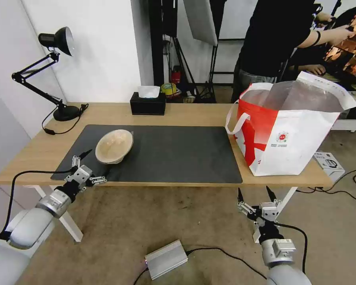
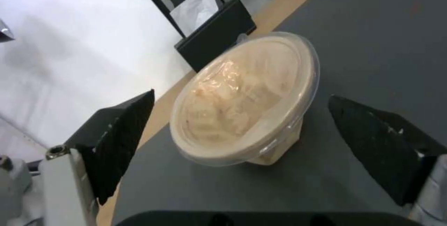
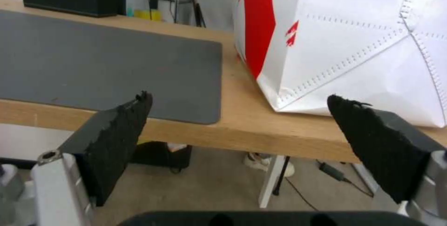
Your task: Pick up the trash from the table and place it into the takeout bag.
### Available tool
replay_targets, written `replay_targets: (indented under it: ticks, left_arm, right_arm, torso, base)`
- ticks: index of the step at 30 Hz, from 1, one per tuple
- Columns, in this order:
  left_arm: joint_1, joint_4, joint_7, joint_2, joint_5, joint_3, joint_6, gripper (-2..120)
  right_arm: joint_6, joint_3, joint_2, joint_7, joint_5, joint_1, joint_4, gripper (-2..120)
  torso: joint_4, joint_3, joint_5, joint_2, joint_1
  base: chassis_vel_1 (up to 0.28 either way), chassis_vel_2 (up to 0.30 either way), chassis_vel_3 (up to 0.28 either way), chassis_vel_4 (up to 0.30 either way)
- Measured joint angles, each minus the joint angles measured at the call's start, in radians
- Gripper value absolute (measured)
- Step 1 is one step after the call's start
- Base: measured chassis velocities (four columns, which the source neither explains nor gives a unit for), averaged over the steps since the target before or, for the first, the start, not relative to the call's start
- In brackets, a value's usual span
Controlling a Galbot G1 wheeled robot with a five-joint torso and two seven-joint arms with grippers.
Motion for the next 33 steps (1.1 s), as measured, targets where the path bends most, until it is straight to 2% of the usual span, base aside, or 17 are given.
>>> replay_targets:
  ticks: [33]
  left_arm:
    - [-0.104,0.083,0.012,0.012,0.001,0.092,-0.001,100]
  right_arm:
    - [0.0,-0.003,0.021,0.0,-0.009,0.001,0.003,97]
  torso:
    - [0.0,0.0,0.0,0.0,0.0]
  base:
    - [0.0,0.0,0.0,0.0]
